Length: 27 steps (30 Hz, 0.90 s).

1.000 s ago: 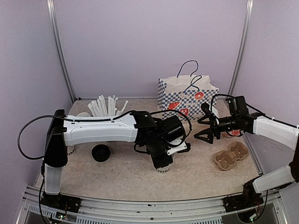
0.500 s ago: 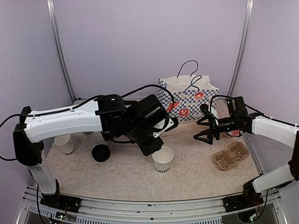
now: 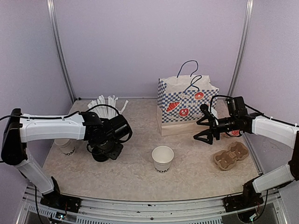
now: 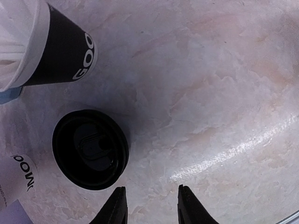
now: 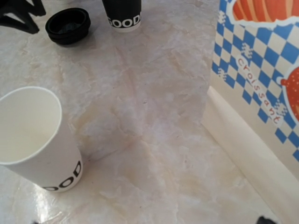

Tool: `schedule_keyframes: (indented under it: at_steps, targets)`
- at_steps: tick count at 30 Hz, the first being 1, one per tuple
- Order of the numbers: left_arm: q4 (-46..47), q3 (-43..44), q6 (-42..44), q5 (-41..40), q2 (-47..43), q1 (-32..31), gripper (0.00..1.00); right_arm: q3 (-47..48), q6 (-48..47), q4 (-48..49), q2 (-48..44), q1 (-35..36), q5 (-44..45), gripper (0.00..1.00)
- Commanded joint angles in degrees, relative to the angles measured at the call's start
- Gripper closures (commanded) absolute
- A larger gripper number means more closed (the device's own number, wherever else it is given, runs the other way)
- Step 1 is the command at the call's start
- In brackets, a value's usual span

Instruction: Pack the takeout coffee

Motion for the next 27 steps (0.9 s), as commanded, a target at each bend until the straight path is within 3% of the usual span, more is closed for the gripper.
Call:
schedule_keyframes:
  at_steps: [1,9,27]
  targets:
    - [3.8,-3.3,-4.9,-3.2,-1.8,2.5,0.62,-0.1,-0.9,-0.5,-0.1,-0.4,-0.7,0.02]
    - [7.7,-6.8,-4.6,-0.5,-1.3,6.2,0.71,-0.1,-1.4,-0.7,0.3,-0.4,-0.6,0.02]
    - [11.0,-9.3,-3.8,0.7,2.4,8.7,0.76,-0.2,-1.9,-1.0,0.7,-0.4,-0.5,0.02]
